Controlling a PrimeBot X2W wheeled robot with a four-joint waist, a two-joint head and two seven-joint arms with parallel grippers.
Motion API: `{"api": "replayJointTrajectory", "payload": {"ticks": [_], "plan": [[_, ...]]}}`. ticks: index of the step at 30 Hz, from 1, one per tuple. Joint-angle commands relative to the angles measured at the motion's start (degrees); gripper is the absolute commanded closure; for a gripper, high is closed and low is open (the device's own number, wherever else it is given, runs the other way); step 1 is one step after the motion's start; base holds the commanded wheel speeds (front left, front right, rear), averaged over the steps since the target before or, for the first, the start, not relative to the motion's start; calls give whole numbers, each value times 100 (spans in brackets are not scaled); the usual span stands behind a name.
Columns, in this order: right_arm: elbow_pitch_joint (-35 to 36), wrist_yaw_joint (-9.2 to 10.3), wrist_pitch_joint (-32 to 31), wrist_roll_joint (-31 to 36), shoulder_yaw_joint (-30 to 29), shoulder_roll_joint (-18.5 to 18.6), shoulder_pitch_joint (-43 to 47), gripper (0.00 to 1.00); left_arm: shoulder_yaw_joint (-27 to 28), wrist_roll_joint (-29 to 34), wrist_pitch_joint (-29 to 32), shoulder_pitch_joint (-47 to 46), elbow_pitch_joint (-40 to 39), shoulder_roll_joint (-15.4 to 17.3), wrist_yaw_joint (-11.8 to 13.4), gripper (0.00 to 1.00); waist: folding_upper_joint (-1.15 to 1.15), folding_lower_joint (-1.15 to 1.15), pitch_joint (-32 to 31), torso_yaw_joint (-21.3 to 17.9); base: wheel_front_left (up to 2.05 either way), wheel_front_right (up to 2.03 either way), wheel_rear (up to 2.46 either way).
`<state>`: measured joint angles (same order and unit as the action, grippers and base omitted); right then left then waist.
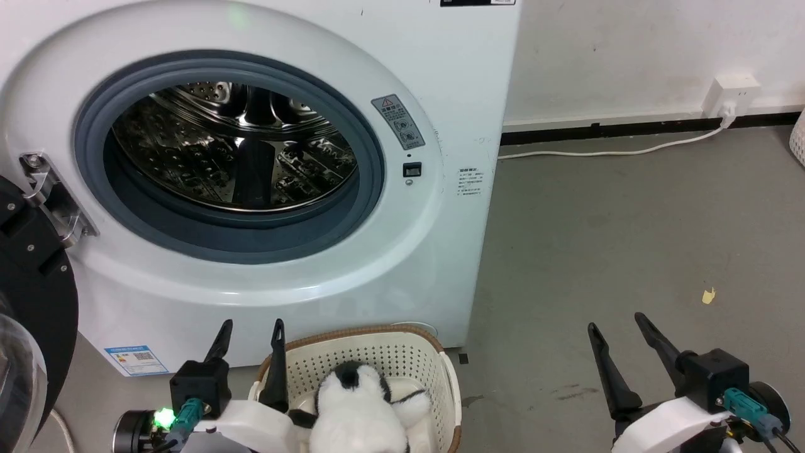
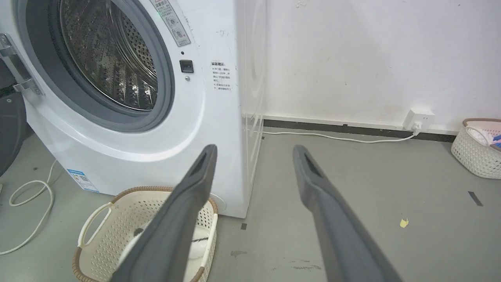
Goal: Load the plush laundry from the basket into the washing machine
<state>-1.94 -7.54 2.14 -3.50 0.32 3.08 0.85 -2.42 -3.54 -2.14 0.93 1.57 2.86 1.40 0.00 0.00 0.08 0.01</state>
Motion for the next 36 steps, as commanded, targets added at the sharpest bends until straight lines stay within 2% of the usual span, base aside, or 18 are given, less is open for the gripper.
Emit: {"api": "replayJointTrajectory", "payload": {"ticks": [1, 17, 28, 36], "plan": [[-41, 1, 52, -55, 10, -5, 79, 0, -28, -65, -52, 12, 25, 0, 31, 0, 0, 0, 3, 0, 0, 0, 0], [-162, 2, 244, -291, 21, -7, 126, 0, -263, -421, -204, -44, 250, 0, 97, 0, 0, 0, 91, 12, 0, 0, 0], [-227, 2, 375, -438, 3, -9, -1, 0, -511, -770, 476, -615, 956, 12, 140, 0, 0, 0, 466, -52, 0, 0, 0], [-187, 2, 471, -566, -29, -10, -180, 0, -719, -1076, 939, -1098, 1750, 6, 158, 0, 0, 0, 995, -147, 0, 0, 0]]}}
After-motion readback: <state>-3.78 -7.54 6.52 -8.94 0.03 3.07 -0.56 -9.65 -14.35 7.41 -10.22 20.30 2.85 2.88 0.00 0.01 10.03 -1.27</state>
